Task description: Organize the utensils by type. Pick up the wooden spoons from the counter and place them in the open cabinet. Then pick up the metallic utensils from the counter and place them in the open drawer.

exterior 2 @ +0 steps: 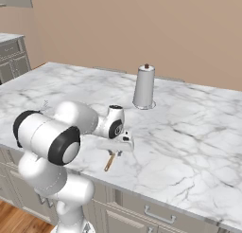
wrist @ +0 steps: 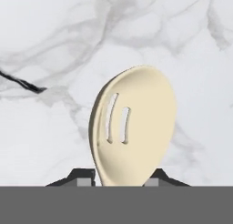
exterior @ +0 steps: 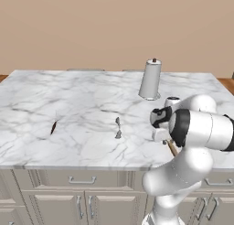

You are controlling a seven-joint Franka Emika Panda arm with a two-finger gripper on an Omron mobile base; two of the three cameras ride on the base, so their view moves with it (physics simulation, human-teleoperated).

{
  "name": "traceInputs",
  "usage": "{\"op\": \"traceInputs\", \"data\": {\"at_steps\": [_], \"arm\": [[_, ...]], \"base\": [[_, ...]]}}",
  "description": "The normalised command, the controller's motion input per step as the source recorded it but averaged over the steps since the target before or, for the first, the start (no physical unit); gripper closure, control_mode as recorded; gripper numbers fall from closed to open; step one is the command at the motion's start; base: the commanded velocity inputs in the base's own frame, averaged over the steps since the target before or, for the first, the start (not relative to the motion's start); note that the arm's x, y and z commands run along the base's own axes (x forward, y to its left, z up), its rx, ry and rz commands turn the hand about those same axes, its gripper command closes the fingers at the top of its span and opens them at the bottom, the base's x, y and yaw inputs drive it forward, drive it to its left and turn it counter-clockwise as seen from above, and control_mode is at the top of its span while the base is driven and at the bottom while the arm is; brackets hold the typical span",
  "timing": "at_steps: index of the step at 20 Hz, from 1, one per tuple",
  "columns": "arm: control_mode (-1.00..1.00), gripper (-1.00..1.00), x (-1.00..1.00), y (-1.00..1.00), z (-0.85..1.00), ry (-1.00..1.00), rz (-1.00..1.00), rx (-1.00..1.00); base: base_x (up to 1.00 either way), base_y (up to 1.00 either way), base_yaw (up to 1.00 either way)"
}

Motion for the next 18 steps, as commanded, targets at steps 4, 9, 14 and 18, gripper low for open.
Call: {"op": "traceInputs", "data": {"at_steps": [4, 9, 14, 18], "arm": [[-1.00, 1.00, 0.00, 0.03, 0.89, 0.31, 0.01, 0.00], [-1.00, 1.00, -0.12, 0.00, 1.00, 0.19, 0.00, -0.10], [-1.00, 1.00, -0.93, 0.03, 0.81, -0.31, -0.01, -0.18], [-1.00, 1.00, -0.96, 0.21, 0.83, -0.76, 0.00, -0.27]], "base": [[0.00, 0.00, 0.00], [0.00, 0.00, 0.00], [0.00, 0.00, 0.00], [0.00, 0.00, 0.00]]}}
